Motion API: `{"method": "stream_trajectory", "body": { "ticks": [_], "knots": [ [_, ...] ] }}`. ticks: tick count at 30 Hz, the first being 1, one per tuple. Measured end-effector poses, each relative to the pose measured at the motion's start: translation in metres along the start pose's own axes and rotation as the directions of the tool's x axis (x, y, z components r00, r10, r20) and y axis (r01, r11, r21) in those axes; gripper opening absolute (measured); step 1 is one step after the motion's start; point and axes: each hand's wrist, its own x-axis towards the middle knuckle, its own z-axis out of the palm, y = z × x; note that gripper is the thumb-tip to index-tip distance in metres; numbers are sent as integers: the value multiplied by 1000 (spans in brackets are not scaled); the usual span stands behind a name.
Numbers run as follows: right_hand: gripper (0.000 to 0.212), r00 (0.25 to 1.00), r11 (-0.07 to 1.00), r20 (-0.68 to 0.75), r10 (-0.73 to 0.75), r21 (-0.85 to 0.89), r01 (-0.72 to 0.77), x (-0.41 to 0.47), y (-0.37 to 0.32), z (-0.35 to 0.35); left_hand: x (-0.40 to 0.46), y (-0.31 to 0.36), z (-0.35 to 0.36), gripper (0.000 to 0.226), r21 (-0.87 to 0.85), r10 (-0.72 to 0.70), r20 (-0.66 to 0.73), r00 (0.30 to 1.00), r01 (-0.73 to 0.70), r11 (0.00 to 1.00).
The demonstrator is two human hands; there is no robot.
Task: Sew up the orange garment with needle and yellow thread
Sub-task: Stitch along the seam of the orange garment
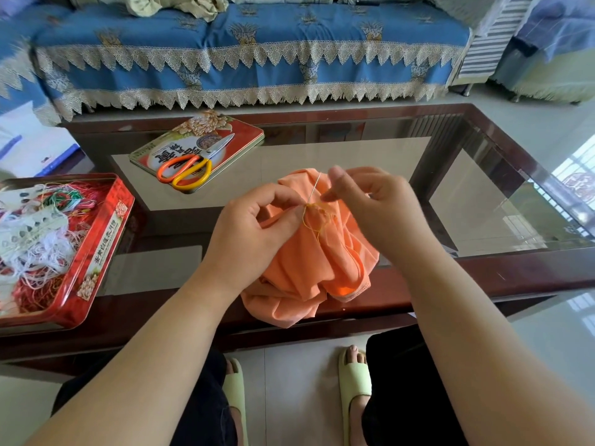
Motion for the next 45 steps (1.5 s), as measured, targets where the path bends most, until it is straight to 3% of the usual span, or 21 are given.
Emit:
{"method": "stream_trajectory", "body": {
  "ticks": [2, 6, 10, 12, 15, 18, 22, 26, 35, 37, 39, 40, 42, 45],
  "knots": [
    [28, 997, 999, 75, -8, -36, 11, -2, 2, 5, 0, 1, 1, 14, -4, -2, 2, 1000, 2, 1000],
    [16, 991, 998, 129, -18, 64, 10, -3, 0, 10, -2, 6, 2, 9, -32, -79, 75, 994, 81, 996],
    [19, 1000, 960, -3, 1, 279, 0, -2, -5, 2, -2, 5, 0, 14, -88, -230, 211, 950, 252, 964],
    [26, 995, 876, -32, 94, 478, -68, 2, -6, -5, -2, 5, 1, 6, -113, -256, 291, 922, 299, 948],
    [30, 974, 656, 153, 169, 720, -227, 10, -8, -15, -2, 5, 1, 4, -111, -264, 334, 905, 316, 942],
    [32, 955, 461, 266, 133, 836, -297, 15, -4, -23, -1, 4, -1, 17, -108, -294, 347, 891, 350, 931],
    [36, 965, 240, 256, 50, 935, -261, 23, 9, -30, -1, 6, -1, 10, -91, -296, 391, 872, 356, 930],
    [36, 982, 112, 183, 39, 976, -186, 29, 18, -35, 0, 5, -1, 5, -70, -316, 441, 840, 384, 921],
    [35, 991, -16, 92, 100, 996, -91, 30, 25, -40, -1, 0, -2, 10, -81, -331, 449, 830, 407, 910],
    [34, 990, 60, 96, 99, 993, -103, 29, 21, -38, -1, 0, -2, 9, -90, -328, 457, 827, 409, 908],
    [31, 991, 373, 89, 101, 920, -121, 25, 15, -29, -1, 0, -2, 10, -96, -330, 458, 825, 416, 904],
    [30, 993, 559, 74, 97, 821, -115, 22, 12, -22, 0, 0, -1, 12, -103, -332, 450, 829, 417, 903],
    [28, 998, 803, 33, 50, 593, -60, 15, 8, -6, 0, -1, -1, 19, -141, -323, 418, 849, 412, 900],
    [26, 995, 956, -25, -97, 275, 101, 10, 10, 13, 0, -3, -2, 17, -229, -300, 389, 871, 407, 884]
  ]
}}
